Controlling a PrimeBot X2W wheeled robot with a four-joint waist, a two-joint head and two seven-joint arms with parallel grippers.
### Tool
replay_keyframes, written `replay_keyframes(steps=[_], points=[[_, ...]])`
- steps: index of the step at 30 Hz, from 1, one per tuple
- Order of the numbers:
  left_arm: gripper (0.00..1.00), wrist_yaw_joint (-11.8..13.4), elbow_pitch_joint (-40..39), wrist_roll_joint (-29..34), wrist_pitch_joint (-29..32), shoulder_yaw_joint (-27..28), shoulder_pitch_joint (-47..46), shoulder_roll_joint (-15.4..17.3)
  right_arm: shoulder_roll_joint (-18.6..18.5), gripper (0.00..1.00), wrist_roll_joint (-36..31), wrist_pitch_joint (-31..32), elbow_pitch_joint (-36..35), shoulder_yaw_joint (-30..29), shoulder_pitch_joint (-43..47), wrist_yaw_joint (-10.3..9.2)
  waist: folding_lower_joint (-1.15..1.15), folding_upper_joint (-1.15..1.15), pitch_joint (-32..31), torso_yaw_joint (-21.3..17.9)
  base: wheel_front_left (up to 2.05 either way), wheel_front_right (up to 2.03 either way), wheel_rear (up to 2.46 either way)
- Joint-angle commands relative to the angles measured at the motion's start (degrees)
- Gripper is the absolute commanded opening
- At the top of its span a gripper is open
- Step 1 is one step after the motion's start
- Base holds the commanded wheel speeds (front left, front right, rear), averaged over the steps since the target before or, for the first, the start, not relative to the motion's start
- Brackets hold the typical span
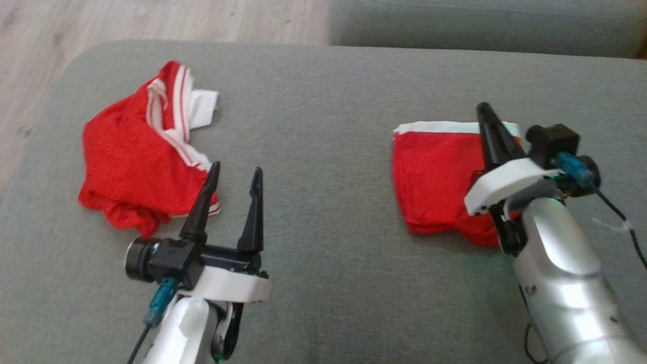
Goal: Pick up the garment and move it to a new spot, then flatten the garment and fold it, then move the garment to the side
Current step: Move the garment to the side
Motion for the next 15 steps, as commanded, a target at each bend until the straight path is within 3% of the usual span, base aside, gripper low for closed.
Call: replay_keyframes(steps=[1,9,10,15], points=[[1.00,0.32,-1.98,0.58,-0.36,2.86,-0.39,0.22,0.73,0.00,-1.27,-0.76,-4.71,-0.56,2.43,0.37,0.00,0.00,-2.02,-2.82,0.00,0.00,0.00],[1.00,-0.15,-2.10,1.62,-0.36,6.21,2.61,0.22,0.83,0.00,-3.08,-0.77,-17.18,-4.96,12.89,0.37,0.00,0.00,-5.15,-7.43,0.00,0.00,0.00],[1.00,-0.18,-2.22,1.70,-0.36,6.59,3.08,0.22,0.85,1.00,-3.45,-0.77,-18.98,-5.51,14.32,0.37,0.00,0.00,-5.49,-7.89,0.00,0.00,0.00],[1.00,-0.35,-2.34,1.80,-0.36,7.27,4.79,0.22,0.91,1.00,-1.25,-0.77,-24.00,-6.80,20.58,0.37,0.00,0.00,-6.82,-8.85,0.00,0.00,0.00]])
